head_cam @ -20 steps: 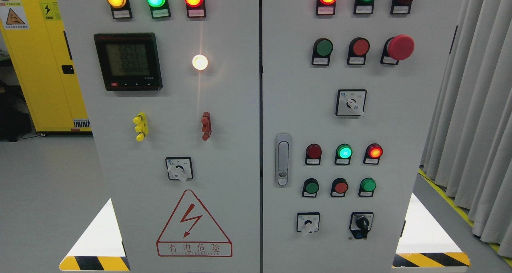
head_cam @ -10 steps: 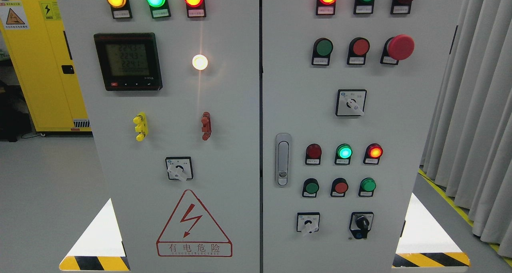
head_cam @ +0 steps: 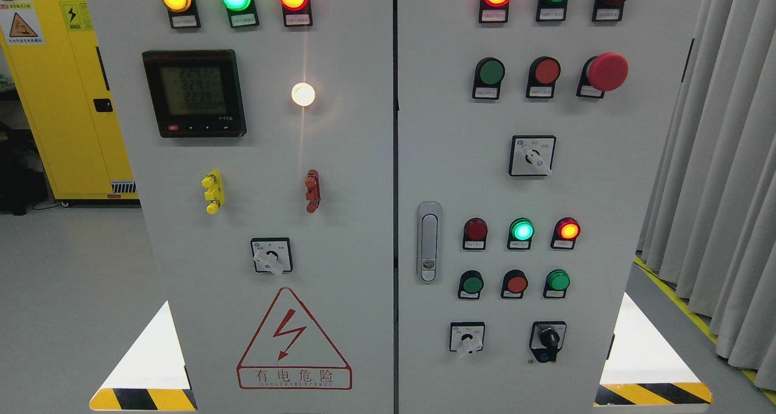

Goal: Press green start button

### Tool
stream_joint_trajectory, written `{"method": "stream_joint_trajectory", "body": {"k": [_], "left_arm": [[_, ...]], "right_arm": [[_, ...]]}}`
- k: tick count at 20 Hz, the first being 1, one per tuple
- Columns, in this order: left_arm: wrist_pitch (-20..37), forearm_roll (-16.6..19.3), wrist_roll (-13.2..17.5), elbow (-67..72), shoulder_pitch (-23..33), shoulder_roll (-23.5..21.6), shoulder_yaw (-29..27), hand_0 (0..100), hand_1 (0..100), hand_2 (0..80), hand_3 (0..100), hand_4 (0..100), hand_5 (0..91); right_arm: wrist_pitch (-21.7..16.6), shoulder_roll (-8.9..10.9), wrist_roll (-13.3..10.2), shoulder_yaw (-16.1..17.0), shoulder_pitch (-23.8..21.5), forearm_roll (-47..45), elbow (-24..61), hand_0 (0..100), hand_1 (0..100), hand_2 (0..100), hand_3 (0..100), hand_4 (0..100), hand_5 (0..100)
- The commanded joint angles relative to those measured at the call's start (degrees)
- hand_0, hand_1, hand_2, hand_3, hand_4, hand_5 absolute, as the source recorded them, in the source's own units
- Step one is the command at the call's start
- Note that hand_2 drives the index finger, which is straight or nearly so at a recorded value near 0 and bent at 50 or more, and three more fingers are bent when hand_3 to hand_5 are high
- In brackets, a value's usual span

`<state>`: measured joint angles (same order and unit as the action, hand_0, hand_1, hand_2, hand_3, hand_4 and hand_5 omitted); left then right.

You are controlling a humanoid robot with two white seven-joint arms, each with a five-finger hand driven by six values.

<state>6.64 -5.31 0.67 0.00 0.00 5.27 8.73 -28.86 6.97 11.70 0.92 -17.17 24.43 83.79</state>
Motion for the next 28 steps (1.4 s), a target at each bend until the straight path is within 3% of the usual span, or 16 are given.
{"method": "stream_joint_trajectory", "body": {"k": [1,4,7,8,10,11,17,18,21,28], "left_arm": [[0.0,0.0,0.0,-1.6,-1.7,0.8,0.1,12,56,0.0,0,0,0.0],[0.0,0.0,0.0,-1.6,-1.7,0.8,0.1,12,56,0.0,0,0,0.0],[0.0,0.0,0.0,-1.6,-1.7,0.8,0.1,12,56,0.0,0,0,0.0],[0.0,0.0,0.0,-1.6,-1.7,0.8,0.1,12,56,0.0,0,0,0.0],[0.0,0.0,0.0,-1.6,-1.7,0.8,0.1,12,56,0.0,0,0,0.0],[0.0,0.0,0.0,-1.6,-1.7,0.8,0.1,12,56,0.0,0,0,0.0],[0.0,0.0,0.0,-1.6,-1.7,0.8,0.1,12,56,0.0,0,0,0.0],[0.0,0.0,0.0,-1.6,-1.7,0.8,0.1,12,56,0.0,0,0,0.0],[0.0,0.0,0.0,-1.6,-1.7,0.8,0.1,12,56,0.0,0,0,0.0],[0.0,0.0,0.0,-1.6,-1.7,0.8,0.1,12,56,0.0,0,0,0.0]], "right_arm": [[-1.4,0.23,-0.4,3.4,0.2,9.3,19.6,23,52,0,33,39,28],[-4.0,0.15,-0.5,6.0,1.8,14.8,22.0,25,55,0,39,41,29],[-4.2,-0.03,-0.6,7.8,5.0,20.8,23.0,27,55,0,46,46,34],[-4.2,-0.03,-0.6,8.1,6.6,22.6,22.9,28,56,0,57,54,42],[-4.0,0.06,-0.5,8.4,10.0,26.5,22.9,28,57,0,58,54,44],[-3.9,-0.03,-0.5,8.4,11.8,28.5,22.9,29,58,0,62,61,54],[-3.8,-0.38,-0.7,8.4,18.0,35.9,24.0,31,62,0,66,70,68],[-3.8,-0.38,-0.7,8.5,18.6,37.0,24.3,31,64,0,75,70,71],[-3.7,-0.65,-0.7,8.5,20.7,38.2,25.5,29,66,0,79,71,77],[-3.7,-0.65,-0.6,7.9,22.7,39.8,27.0,28,67,0,79,72,77]]}}
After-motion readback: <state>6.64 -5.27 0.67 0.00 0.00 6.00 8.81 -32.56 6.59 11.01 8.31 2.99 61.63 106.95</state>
